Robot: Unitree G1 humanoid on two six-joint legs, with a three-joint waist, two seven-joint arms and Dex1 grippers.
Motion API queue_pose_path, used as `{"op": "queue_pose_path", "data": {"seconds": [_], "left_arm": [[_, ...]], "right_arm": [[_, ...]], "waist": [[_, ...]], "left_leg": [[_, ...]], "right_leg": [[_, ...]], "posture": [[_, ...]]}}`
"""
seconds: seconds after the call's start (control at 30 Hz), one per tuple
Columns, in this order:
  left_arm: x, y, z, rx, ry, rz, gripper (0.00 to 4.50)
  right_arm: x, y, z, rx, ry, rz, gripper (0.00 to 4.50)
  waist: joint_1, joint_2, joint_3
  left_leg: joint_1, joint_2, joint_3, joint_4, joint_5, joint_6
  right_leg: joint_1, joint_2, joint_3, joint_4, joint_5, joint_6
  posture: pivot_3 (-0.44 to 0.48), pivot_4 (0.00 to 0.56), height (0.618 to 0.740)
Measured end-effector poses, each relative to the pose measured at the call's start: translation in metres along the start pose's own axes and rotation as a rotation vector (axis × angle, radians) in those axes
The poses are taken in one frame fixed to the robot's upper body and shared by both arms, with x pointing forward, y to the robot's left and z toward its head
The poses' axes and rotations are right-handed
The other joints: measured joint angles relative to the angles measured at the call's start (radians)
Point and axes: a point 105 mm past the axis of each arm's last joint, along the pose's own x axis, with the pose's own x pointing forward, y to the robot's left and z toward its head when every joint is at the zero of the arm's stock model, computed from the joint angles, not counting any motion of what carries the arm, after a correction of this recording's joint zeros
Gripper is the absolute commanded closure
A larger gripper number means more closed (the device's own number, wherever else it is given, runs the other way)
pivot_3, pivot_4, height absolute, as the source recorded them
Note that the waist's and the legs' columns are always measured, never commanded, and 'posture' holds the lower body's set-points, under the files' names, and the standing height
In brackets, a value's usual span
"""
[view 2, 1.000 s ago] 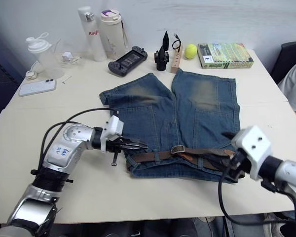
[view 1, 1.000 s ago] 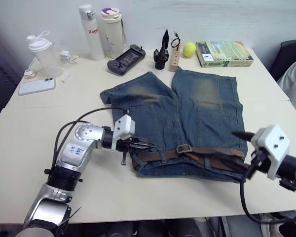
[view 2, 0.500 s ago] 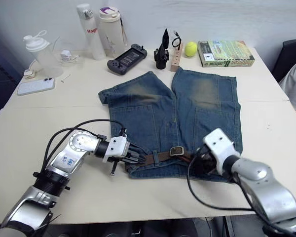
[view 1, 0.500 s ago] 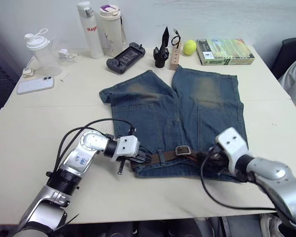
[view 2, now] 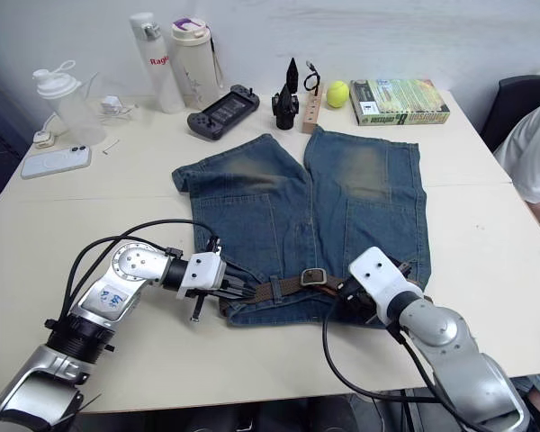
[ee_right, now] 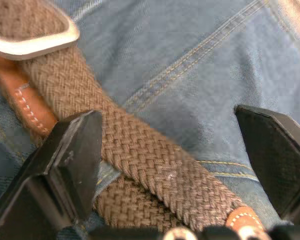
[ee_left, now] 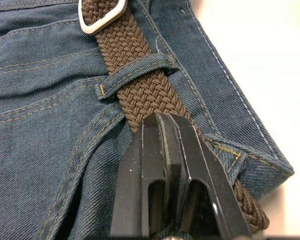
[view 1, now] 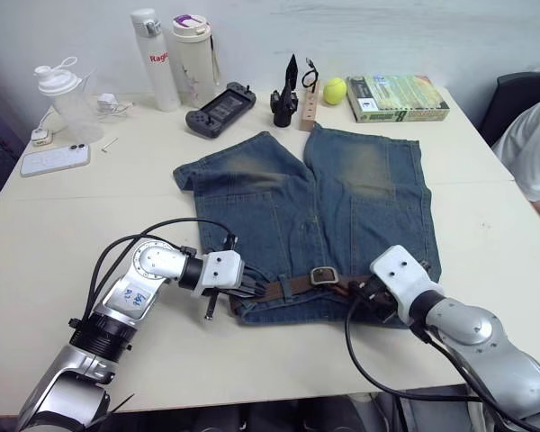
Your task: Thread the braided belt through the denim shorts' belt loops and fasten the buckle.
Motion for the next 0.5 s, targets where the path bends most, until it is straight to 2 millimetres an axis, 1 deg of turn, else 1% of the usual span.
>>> {"op": "queue_pose_path", "data": {"seconds": [0.03, 0.07, 0.1, 0.13, 0.17, 0.2, 0.3, 0.37, 0.47, 0.5], "left_arm": [[0.000, 0.000, 0.000, 0.001, 0.000, 0.000, 4.50], [0.000, 0.000, 0.000, 0.001, 0.000, 0.000, 4.50], [0.000, 0.000, 0.000, 0.002, 0.001, 0.000, 4.50], [0.000, 0.000, 0.000, 0.001, 0.001, 0.001, 4.50], [0.000, 0.000, 0.000, 0.001, 0.001, 0.002, 4.50], [-0.001, 0.000, 0.000, 0.000, 0.001, 0.003, 4.50], [-0.001, 0.001, 0.000, 0.000, 0.001, 0.011, 4.50], [-0.001, 0.002, 0.000, 0.000, 0.001, 0.013, 4.50], [-0.002, 0.003, 0.001, -0.007, 0.003, 0.022, 4.50], [-0.003, 0.004, 0.000, -0.010, 0.004, 0.028, 4.50]], "right_arm": [[0.000, -0.003, 0.011, 0.031, -0.047, 0.011, 0.03], [0.000, -0.004, 0.018, 0.038, -0.074, 0.014, 0.03], [-0.001, -0.008, 0.031, 0.049, -0.123, 0.017, 0.03], [0.000, -0.008, 0.038, 0.052, -0.152, 0.022, 0.03], [0.001, -0.005, 0.047, 0.057, -0.186, 0.037, 0.03], [0.003, 0.001, 0.051, 0.064, -0.199, 0.055, 0.03], [0.011, 0.024, 0.054, 0.077, -0.202, 0.127, 0.03], [0.018, 0.033, 0.049, 0.059, -0.170, 0.141, 0.03], [0.024, 0.028, 0.034, 0.038, -0.112, 0.094, 0.03], [0.025, 0.027, 0.032, 0.034, -0.106, 0.086, 0.03]], "waist": [[-0.001, 0.001, 0.001], [-0.001, 0.002, 0.001], [-0.001, 0.002, 0.001], [0.000, 0.002, 0.001], [0.000, 0.002, 0.001], [-0.001, 0.002, 0.001], [-0.001, 0.002, 0.001], [-0.001, 0.002, 0.001], [0.001, 0.002, 0.001], [0.000, 0.002, 0.001]], "left_leg": [[0.000, 0.000, 0.000, 0.000, 0.000, 0.000], [0.000, 0.000, 0.000, 0.000, 0.000, 0.000], [0.000, 0.000, 0.000, 0.000, 0.000, 0.000], [0.000, 0.000, 0.000, 0.000, 0.000, 0.000], [0.000, 0.000, 0.000, 0.000, 0.000, 0.000], [0.000, 0.000, 0.000, 0.000, 0.000, 0.000], [-0.001, -0.001, 0.000, 0.000, 0.000, 0.000], [-0.001, -0.001, 0.000, 0.000, 0.000, 0.001], [-0.002, -0.003, 0.000, 0.000, 0.001, 0.002], [-0.002, -0.003, 0.000, 0.000, 0.001, 0.002]], "right_leg": [[0.000, 0.000, 0.000, 0.001, 0.000, 0.000], [0.000, 0.001, 0.000, 0.004, 0.000, 0.000], [-0.001, 0.001, 0.000, 0.004, 0.000, 0.000], [-0.001, 0.001, 0.000, 0.004, 0.000, 0.000], [-0.001, 0.001, 0.000, 0.004, 0.000, 0.000], [-0.001, 0.001, 0.000, 0.004, 0.000, -0.001], [-0.002, 0.001, 0.000, 0.006, 0.000, -0.001], [-0.002, 0.001, 0.000, 0.006, 0.000, -0.001], [-0.002, 0.001, 0.000, 0.006, 0.000, -0.001], [-0.002, 0.001, 0.000, 0.007, 0.000, -0.001]], "posture": [[0.000, 0.150, 0.724], [0.000, 0.150, 0.724], [0.000, 0.150, 0.724], [0.000, 0.150, 0.724], [0.000, 0.150, 0.724], [0.000, 0.150, 0.724], [0.000, 0.150, 0.724], [0.000, 0.150, 0.724], [0.000, 0.150, 0.724], [0.000, 0.150, 0.724]]}}
